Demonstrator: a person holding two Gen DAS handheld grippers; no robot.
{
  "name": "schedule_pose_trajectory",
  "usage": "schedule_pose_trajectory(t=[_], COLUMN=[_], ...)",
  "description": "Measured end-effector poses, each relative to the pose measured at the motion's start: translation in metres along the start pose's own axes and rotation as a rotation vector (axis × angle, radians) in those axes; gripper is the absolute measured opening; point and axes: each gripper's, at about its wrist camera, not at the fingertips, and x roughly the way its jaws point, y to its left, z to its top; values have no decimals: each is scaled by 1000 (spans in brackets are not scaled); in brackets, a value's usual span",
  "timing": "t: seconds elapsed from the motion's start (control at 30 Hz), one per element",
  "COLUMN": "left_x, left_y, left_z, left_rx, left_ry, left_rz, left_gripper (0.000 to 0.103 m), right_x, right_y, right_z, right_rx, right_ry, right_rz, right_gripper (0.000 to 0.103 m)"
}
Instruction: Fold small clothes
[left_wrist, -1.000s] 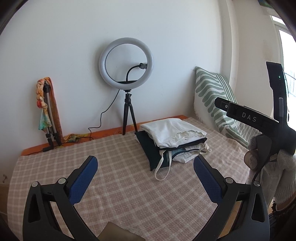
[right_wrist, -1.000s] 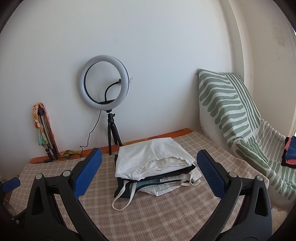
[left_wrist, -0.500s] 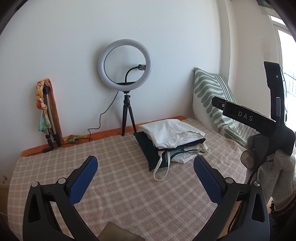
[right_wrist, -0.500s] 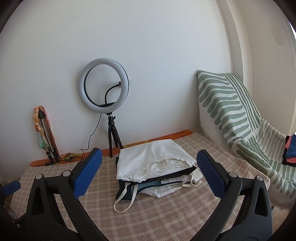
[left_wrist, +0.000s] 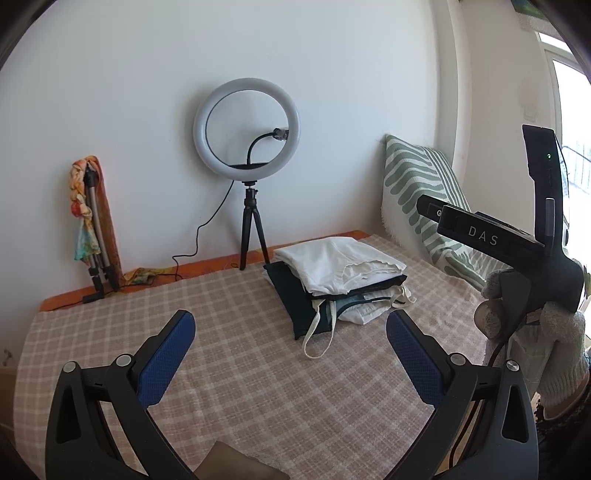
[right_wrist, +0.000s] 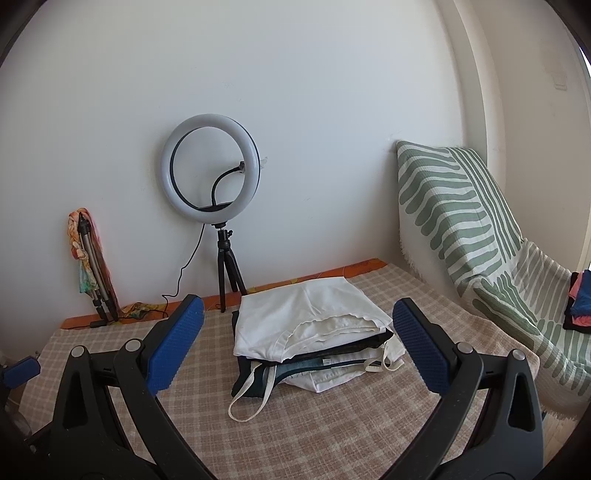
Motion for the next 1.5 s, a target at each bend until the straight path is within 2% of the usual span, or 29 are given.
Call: schedule_pose_trajectory(t=[1.5], left_x=[1], left_y=[0], left_z=[-5], left_rx=[6], left_ry=[11], left_rz=[-12], left_gripper=[103], right_x=[-3], right_y=[4], right_z=[-1], right_rx=[-5], right_ry=[-2], right_rz=[0], right_gripper=[103])
